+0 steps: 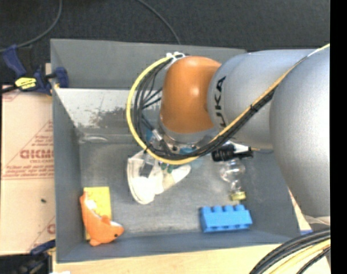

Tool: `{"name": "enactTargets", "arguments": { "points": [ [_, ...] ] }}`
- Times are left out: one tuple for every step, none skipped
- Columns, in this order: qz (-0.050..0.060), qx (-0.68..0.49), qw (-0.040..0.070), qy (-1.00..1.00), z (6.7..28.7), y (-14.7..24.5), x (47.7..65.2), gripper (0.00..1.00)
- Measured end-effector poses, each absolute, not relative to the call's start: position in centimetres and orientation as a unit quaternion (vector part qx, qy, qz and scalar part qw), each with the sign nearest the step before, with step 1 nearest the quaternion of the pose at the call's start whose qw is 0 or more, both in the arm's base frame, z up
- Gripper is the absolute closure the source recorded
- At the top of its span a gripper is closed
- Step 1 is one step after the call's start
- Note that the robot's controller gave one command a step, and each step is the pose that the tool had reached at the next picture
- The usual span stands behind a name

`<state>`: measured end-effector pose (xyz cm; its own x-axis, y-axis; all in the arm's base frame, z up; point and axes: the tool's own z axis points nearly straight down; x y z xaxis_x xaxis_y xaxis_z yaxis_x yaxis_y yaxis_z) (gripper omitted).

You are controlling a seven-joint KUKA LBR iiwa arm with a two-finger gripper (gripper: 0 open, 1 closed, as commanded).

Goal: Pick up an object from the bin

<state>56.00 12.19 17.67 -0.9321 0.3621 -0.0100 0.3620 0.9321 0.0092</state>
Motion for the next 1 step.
{"name": "enactTargets", "arguments": {
  "points": [
    [0.004,0.202,0.005,0.979,17.85,12.43,57.95,1.0]
  ]
}}
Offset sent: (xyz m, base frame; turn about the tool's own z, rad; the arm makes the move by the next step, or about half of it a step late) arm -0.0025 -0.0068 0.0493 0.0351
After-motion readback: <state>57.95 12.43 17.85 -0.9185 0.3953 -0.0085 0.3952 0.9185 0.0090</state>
